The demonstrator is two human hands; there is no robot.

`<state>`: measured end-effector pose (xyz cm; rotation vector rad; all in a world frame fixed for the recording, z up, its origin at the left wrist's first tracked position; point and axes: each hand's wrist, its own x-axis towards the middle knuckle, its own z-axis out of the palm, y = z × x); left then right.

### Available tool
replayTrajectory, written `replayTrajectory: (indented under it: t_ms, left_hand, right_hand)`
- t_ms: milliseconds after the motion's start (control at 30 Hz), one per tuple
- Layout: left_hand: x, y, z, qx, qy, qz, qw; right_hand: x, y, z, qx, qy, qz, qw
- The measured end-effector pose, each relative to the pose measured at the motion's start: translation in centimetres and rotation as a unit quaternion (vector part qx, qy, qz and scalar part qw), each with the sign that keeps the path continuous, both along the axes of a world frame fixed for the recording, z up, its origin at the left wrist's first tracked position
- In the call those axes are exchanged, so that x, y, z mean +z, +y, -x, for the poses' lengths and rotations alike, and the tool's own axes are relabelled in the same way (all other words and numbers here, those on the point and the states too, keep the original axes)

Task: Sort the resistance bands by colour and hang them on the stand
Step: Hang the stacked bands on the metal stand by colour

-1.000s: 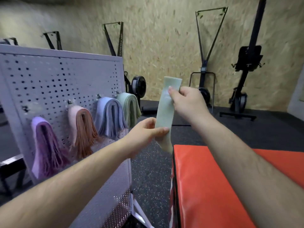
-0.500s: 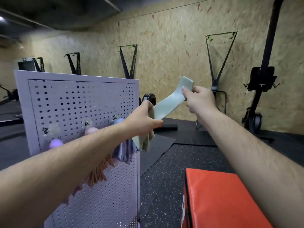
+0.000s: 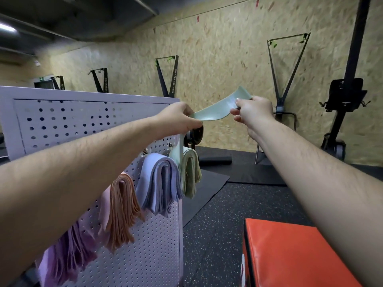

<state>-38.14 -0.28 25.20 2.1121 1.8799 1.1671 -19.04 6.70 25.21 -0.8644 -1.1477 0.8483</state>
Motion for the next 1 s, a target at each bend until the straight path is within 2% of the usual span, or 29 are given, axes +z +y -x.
replayTrajectory:
  t_ms: [333, 700, 1000]
  left_hand:
    - [-0.8, 2.5, 1.8, 0.023, 0.021, 0.003, 1.0]
    - [-2.2, 2.8, 3.8, 0.081, 0.104, 0.104, 0.986]
    - [-3.4, 3.2, 3.8, 0.048, 0.18, 0.066, 0.98]
  right_hand:
    - [0.4, 3.8, 2.7, 0.0, -0.021, 0.017, 1.0]
    - [-4.2, 6.1, 5.2, 0.037, -0.059, 0.105, 0.992]
    - [-10.6, 5.9, 6.1, 0.116, -0.077, 0.176, 0.974]
